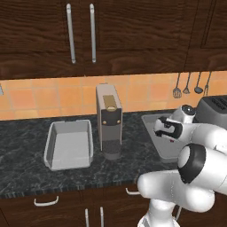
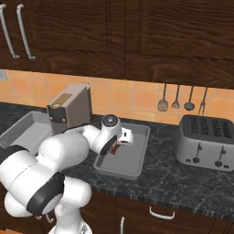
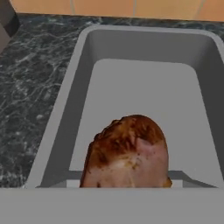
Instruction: Place one sweet potato and one chicken drumstick in each tupperware on the nearby counter, to pack two identical lunches.
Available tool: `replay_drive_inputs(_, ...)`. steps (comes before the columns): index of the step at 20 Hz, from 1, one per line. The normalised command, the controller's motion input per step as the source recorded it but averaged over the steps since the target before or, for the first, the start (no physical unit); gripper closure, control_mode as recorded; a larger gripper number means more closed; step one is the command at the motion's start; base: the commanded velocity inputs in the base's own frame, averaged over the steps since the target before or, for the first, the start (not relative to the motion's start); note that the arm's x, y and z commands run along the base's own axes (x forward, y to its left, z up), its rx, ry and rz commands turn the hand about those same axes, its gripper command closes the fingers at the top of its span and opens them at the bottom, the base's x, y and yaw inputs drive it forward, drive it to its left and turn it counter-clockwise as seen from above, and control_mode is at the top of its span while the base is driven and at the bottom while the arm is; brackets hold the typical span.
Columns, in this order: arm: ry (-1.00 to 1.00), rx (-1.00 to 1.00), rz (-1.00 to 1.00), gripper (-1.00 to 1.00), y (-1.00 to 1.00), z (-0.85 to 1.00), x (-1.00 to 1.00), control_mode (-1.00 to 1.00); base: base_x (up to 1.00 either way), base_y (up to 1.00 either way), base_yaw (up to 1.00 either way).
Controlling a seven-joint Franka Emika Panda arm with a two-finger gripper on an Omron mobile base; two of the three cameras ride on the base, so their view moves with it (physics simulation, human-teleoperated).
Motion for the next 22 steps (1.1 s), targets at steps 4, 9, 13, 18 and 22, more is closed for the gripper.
replay_drive_inputs(4, 0.00, 0.00, 0.07, 1.00, -0.15, -0.34, 0.28, -1.00, 0.00, 0.00, 0.00)
replay_drive_inputs(9, 0.00, 0.00, 0.08, 1.00, -0.05, -0.31, 0.31, -1.00, 0.00, 0.00, 0.00)
replay_drive_inputs(13, 0.00, 0.00, 0.05, -1.00, 0.00, -0.19, 0.19, -1.00, 0.00, 0.00, 0.00)
replay_drive_inputs(18, 0.00, 0.00, 0.00, -1.00, 0.00, 0.33, -0.01, -1.00, 0.00, 0.00, 0.00)
replay_drive_inputs(22, 0.00, 0.00, 0.00, -1.00, 0.00, 0.70, -0.19, -1.00, 0.00, 0.00, 0.00)
